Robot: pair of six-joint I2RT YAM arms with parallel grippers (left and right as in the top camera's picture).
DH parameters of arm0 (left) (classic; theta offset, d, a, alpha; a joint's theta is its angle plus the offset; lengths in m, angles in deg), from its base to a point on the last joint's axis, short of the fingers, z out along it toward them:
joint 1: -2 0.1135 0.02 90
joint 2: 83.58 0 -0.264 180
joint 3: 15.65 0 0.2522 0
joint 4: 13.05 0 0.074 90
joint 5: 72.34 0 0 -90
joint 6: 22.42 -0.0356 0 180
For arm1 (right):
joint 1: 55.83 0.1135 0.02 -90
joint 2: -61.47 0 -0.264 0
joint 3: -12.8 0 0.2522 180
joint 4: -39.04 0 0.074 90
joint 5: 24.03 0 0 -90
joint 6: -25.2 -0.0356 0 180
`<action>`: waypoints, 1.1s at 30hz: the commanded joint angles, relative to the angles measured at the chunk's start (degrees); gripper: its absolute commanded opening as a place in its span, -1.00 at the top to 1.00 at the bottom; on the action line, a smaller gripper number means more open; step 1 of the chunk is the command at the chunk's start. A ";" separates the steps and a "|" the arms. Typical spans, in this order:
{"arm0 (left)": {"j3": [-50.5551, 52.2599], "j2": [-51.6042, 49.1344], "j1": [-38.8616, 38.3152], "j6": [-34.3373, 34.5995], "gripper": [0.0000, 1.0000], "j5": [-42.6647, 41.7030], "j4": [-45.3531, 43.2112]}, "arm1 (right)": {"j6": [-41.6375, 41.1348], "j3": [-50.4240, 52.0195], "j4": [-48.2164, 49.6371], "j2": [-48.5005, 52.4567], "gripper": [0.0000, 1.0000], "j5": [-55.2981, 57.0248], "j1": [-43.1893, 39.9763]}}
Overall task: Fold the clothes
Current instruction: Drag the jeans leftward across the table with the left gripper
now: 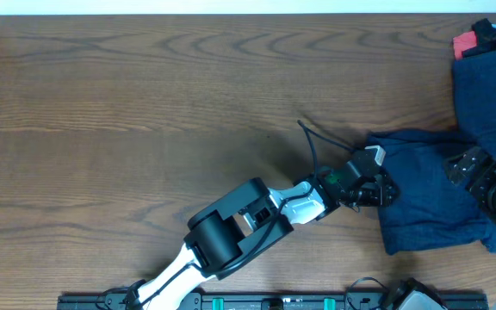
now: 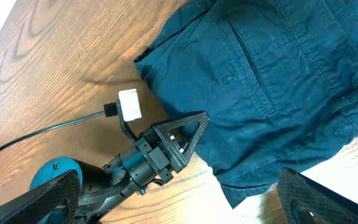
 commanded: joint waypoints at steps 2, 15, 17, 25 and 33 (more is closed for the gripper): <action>0.37 -0.98 -0.09 -0.24 0.56 1.31 -1.84 | 1.55 -0.63 -0.26 -0.09 -0.99 -0.61 -0.24; 0.37 -0.98 7.41 -6.78 0.88 -10.84 -1.68 | 1.97 -0.66 -0.59 -0.09 -0.99 -0.42 -0.24; 0.37 -0.98 10.16 -9.18 0.88 -15.32 -0.44 | 1.97 -0.66 -0.59 -0.09 -0.99 -0.42 -0.24; 0.37 -0.98 23.56 -20.41 0.88 -25.35 16.44 | 1.95 -0.66 -0.44 -0.09 -0.98 -0.42 -0.24; 0.37 -0.96 37.33 -34.38 0.88 -25.35 32.85 | 1.95 -0.63 -0.50 -0.09 -0.99 -0.42 -0.24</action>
